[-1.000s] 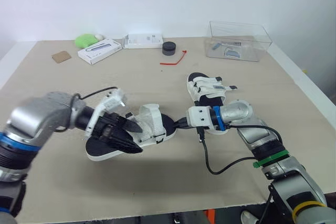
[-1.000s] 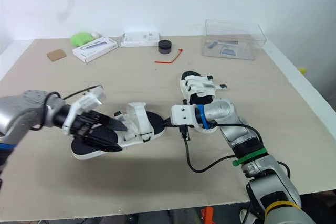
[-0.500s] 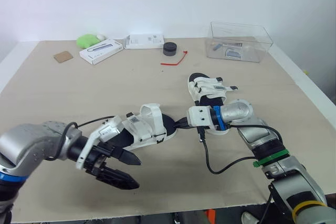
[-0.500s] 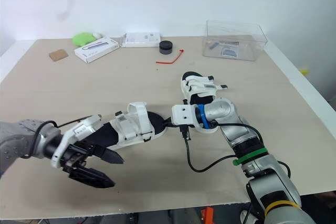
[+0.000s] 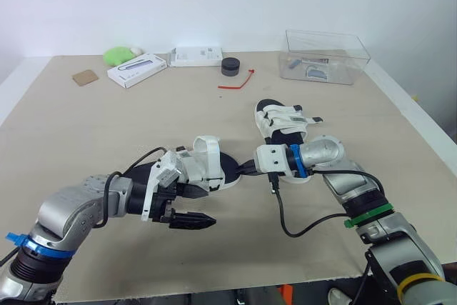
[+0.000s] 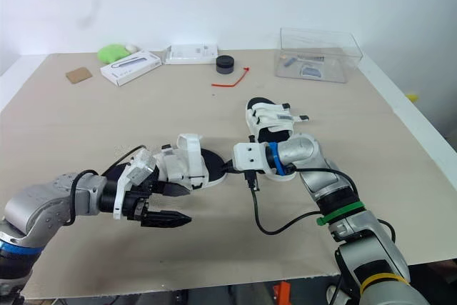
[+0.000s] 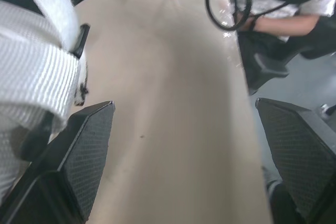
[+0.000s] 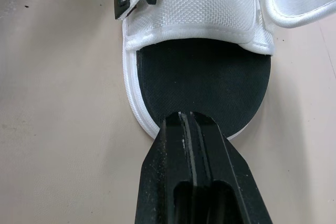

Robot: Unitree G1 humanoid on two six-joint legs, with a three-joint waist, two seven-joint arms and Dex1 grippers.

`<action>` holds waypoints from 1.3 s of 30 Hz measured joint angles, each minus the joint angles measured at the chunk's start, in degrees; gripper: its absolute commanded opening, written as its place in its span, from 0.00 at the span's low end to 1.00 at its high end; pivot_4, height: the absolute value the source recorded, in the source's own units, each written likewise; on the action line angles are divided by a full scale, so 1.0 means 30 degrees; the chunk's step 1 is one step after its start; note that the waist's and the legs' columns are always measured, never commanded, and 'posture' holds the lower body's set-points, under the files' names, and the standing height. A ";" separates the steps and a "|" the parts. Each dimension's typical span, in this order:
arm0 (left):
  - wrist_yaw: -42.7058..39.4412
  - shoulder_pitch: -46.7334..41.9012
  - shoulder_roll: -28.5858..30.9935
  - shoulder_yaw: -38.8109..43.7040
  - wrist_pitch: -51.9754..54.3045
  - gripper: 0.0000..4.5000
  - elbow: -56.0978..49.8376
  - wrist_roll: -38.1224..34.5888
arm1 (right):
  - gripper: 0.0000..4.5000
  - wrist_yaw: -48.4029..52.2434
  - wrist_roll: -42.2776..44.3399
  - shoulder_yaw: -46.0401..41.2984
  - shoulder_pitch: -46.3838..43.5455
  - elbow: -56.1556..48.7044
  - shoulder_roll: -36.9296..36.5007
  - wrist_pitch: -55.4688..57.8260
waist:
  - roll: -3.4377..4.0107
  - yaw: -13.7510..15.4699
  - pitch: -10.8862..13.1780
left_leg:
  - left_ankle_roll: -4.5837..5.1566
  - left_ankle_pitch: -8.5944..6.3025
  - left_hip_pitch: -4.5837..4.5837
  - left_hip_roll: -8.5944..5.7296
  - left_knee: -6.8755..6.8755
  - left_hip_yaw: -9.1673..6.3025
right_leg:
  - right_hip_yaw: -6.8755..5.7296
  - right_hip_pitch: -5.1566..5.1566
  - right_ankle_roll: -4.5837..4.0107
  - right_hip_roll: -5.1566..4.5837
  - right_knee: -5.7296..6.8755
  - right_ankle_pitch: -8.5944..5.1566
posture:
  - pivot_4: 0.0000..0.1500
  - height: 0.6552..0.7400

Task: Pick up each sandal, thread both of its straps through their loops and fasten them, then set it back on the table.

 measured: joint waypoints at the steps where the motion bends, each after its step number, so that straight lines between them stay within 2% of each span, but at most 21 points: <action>1: 0.0001 0.0043 -0.0005 -0.0036 -0.0226 0.99 0.0066 0.0169 | 0.00 0.0000 0.0000 0.0000 0.0003 -0.0003 0.0000 0.0007 | 0.0000 0.0001 0.0000 | 0.0000 0.0000 0.0000 0.0000 0.0000 0.0001 | 0.0000 0.0000 -0.0001 0.0000 0.0000 0.0000 | 1.00 1.00; 6: 0.0194 0.0656 -0.0386 -0.0227 -0.2013 0.99 0.0192 0.1249 | 0.00 -0.0004 0.0000 -0.0003 0.0014 -0.0022 0.0000 0.0067 | 0.0001 0.0003 0.0000 | 0.0000 0.0000 0.0003 0.0005 0.0000 0.0005 | 0.0004 0.0001 0.0001 -0.0004 0.0000 0.0001 | 1.00 1.00; 13: 0.1803 0.2494 -0.1454 0.0300 -0.3778 0.99 -0.0253 0.2005 | 0.00 -0.0014 0.0002 -0.0031 0.0062 -0.0043 0.0000 0.0062 | 0.0000 0.0001 -0.0001 | 0.0001 0.0000 0.0007 0.0048 0.0000 0.0009 | 0.0006 0.0003 0.0004 -0.0005 0.0000 0.0003 | 1.00 1.00; 23: 0.3841 0.3343 -0.1837 0.1046 -0.3991 0.99 -0.1217 0.2128 | 0.00 -0.0005 0.0002 -0.0056 0.0070 0.0003 -0.0001 0.0011 | 0.0000 0.0003 -0.0001 | 0.0001 0.0000 0.0010 0.0056 0.0000 0.0012 | 0.0004 0.0004 0.0008 -0.0002 0.0000 0.0006 | 1.00 1.00; 39: 0.3817 0.2895 -0.2633 0.0437 -0.4100 0.99 -0.1107 0.2543 | 0.00 0.0038 0.0002 -0.0056 0.0055 -0.0015 -0.0052 0.0044 | 0.0000 0.0008 -0.0001 | 0.0001 0.0000 0.0010 0.0047 0.0000 0.0020 | 0.0007 0.0007 0.0008 -0.0003 -0.0002 0.0007 | 1.00 1.00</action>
